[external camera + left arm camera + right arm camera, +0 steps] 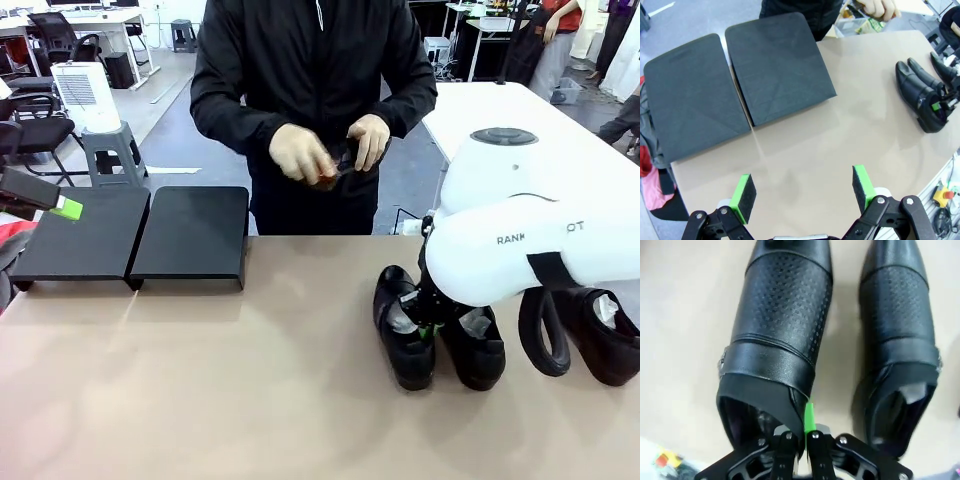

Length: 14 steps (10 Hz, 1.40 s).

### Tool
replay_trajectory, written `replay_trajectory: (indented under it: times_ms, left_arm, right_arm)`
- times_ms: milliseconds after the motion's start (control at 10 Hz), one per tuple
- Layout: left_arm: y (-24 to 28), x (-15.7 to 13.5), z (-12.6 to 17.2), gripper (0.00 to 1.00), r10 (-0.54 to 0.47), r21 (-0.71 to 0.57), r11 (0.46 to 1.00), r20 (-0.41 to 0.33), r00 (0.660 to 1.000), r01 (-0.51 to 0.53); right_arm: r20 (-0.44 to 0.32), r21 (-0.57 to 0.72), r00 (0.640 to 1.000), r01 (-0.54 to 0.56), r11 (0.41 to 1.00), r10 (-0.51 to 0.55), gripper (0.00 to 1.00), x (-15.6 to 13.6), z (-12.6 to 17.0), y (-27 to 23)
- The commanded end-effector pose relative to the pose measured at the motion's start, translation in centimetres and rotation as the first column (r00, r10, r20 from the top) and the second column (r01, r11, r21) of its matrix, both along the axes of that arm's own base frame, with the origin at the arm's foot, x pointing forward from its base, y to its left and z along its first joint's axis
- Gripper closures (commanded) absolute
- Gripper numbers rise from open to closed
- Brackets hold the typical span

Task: Organize the shoes by placing them on the stand.
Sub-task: Pick up one Shoe and place it in the middle of the table.

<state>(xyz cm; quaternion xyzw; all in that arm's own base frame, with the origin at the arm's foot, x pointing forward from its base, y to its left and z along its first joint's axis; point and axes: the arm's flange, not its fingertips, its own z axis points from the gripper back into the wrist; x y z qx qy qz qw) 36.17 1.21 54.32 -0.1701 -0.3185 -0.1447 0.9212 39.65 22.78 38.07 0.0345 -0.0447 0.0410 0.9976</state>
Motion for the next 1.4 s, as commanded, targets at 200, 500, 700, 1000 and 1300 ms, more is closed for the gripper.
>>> replay_trajectory:
  times_ms: [200, 500, 700, 1000, 1300]
  left_arm:
    - [0.2, 0.0, 0.0, 0.00, -0.012, -0.011, 1.000, 0.005, 1.000, 0.012]
    - [0.2, 0.0, 0.0, 0.00, -0.012, -0.011, 1.000, 0.005, 1.000, 0.012]
    - [0.2, 0.0, 0.0, 0.00, -0.012, -0.011, 1.000, 0.005, 1.000, 0.012]
    - [0.2, 0.0, 0.0, 0.00, -0.012, -0.011, 1.000, 0.005, 1.000, 0.012]
    - [0.2, 0.0, 0.0, 0.00, -0.012, -0.011, 1.000, 0.005, 1.000, 0.012]
  right_arm:
    - [0.090, 0.150, 0.990, -0.119, 0.981, 0.107, 1.00, -9.0, 5.9, 5.1]
    - [0.053, 0.198, 0.994, -0.108, 0.974, 0.099, 1.00, -10.0, 2.7, 10.8]
    - [0.074, 0.227, 0.996, -0.056, 0.972, 0.040, 1.00, -9.6, 1.4, 13.6]
    - [-0.042, 0.206, 0.997, 0.072, 0.976, -0.064, 1.00, -8.3, -0.8, 16.7]
    - [-0.061, 0.186, 0.995, 0.091, 0.978, -0.080, 1.00, -6.9, -3.7, 17.4]
